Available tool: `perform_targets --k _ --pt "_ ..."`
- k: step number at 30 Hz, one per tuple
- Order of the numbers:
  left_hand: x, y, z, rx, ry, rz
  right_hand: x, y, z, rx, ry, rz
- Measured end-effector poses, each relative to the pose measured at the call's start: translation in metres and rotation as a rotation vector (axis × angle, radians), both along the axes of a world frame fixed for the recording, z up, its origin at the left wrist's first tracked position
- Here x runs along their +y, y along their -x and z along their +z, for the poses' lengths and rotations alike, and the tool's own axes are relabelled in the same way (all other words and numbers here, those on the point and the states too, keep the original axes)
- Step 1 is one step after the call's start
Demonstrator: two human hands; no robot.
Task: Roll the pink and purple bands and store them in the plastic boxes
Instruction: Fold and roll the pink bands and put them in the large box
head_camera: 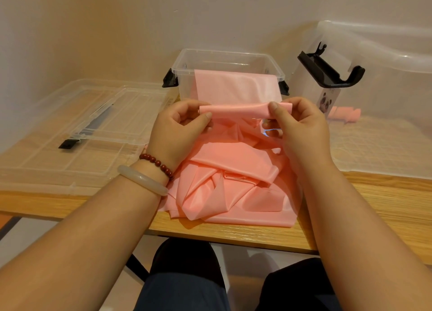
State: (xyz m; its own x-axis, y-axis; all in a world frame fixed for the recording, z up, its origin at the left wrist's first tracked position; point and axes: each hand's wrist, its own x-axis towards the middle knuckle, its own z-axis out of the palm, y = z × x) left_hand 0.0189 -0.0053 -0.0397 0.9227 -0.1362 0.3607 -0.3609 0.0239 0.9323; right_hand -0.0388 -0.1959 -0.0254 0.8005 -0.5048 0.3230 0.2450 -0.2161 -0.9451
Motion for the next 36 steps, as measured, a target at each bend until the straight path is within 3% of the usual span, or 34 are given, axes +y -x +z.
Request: perform_targets --k 13,36 --pt "-0.0020 0.0003 0.0023 0.033 0.058 0.058 -0.0011 -0.0003 -0.0013 0.024 0.019 0.084" --pt "-0.0006 -0.0020 0.0001 0.008 0.015 0.053 -0.0002 -0.0020 -0.0013 -0.006 0.078 0.046"
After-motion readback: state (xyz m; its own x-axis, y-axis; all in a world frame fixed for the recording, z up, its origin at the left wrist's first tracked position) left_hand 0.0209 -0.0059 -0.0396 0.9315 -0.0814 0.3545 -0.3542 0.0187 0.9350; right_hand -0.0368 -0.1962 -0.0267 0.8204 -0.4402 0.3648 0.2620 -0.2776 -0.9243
